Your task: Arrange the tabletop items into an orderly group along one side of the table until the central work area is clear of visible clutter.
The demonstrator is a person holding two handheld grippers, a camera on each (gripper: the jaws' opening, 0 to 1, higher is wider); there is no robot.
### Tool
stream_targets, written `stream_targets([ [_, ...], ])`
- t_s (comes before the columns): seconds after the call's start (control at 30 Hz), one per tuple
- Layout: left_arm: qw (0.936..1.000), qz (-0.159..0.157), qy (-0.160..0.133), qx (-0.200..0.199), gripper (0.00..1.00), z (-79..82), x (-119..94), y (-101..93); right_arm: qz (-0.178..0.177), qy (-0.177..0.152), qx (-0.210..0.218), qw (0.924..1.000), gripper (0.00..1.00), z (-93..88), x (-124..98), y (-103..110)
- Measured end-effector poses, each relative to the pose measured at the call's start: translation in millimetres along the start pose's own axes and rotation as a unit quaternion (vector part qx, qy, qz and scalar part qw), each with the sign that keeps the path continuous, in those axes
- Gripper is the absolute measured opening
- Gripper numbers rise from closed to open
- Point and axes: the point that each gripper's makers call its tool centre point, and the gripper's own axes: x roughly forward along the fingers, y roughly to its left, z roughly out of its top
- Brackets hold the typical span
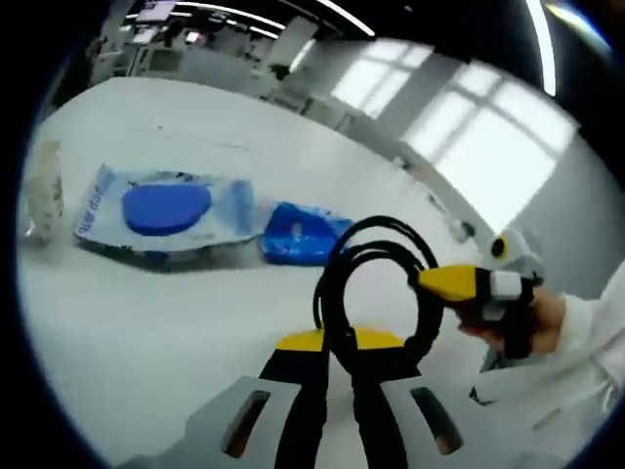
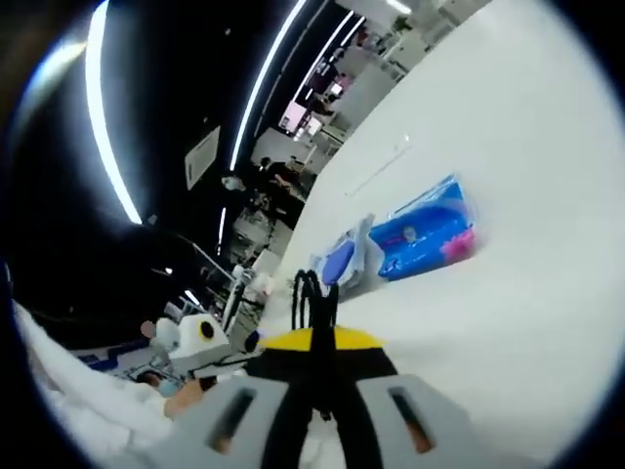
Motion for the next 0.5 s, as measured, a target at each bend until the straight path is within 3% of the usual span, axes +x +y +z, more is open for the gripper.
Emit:
stream_targets([
  [0.37,0.9992,0.025,0.018,0.026,0.00,-0.2,12,2.3,-0.074,0.048,-0.064,0.9940,0.03,-13.0,5,-27],
  [0.5,0.9986,0.030,0.024,0.036,0.00,0.0,19,3.7,-0.100,0.059,-0.108,0.9874,0.03,-10.4,6,-35],
])
